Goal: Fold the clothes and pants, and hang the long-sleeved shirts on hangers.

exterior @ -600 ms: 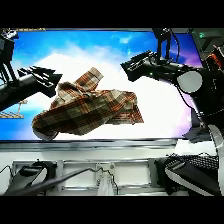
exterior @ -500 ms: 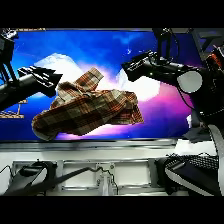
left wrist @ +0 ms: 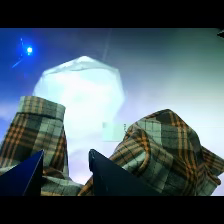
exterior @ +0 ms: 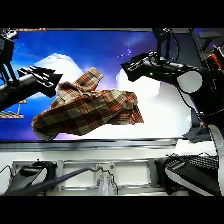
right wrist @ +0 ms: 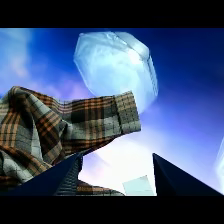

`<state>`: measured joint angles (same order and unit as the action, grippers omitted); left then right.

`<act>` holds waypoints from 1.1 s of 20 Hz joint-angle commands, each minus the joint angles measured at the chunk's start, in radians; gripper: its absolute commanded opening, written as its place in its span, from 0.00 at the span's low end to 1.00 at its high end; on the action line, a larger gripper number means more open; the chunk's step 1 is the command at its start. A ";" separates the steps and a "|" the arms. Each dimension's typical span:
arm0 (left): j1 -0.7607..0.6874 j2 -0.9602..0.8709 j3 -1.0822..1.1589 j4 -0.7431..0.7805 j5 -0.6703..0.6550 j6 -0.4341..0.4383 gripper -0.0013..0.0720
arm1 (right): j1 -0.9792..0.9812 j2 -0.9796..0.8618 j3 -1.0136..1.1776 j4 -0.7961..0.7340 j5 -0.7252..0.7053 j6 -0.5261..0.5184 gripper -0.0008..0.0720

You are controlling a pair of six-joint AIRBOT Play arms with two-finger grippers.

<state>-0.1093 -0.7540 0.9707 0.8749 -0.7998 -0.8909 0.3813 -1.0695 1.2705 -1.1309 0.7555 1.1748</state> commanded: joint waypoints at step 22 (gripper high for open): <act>-0.205 -0.088 -0.129 -0.085 -0.162 -0.026 0.52 | -0.043 -0.019 0.004 -0.072 -0.035 0.158 0.70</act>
<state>-0.2817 -0.8165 0.8017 0.7780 -1.0088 -0.8925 0.3691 -1.0752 1.2736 -1.1244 0.7143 1.2057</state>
